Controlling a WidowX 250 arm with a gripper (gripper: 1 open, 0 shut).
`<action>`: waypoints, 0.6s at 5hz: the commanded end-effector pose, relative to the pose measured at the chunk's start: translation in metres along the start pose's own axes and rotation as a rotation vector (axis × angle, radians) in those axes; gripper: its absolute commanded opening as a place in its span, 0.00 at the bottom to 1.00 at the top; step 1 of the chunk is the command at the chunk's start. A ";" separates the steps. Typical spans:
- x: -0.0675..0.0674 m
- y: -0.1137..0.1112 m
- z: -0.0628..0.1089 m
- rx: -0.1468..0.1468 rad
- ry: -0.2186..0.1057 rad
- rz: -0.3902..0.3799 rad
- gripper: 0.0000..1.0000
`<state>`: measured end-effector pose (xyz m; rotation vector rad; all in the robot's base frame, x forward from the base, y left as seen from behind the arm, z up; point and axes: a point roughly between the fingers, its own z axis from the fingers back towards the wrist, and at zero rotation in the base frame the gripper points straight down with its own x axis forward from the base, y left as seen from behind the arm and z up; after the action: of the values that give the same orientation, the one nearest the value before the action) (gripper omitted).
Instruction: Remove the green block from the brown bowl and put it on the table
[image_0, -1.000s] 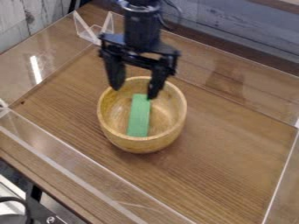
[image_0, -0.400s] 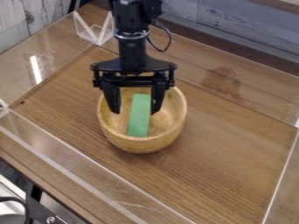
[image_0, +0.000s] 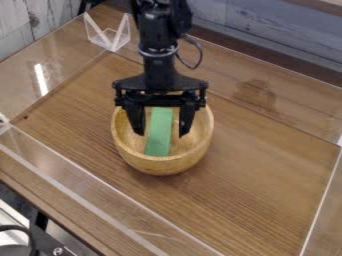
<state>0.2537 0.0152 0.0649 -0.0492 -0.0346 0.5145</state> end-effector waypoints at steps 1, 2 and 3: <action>0.010 0.004 0.002 -0.010 -0.051 -0.033 1.00; 0.008 -0.009 0.005 -0.003 -0.064 -0.055 1.00; 0.007 -0.023 0.011 -0.002 -0.073 -0.073 1.00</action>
<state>0.2629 -0.0016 0.0668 -0.0249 -0.0658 0.4410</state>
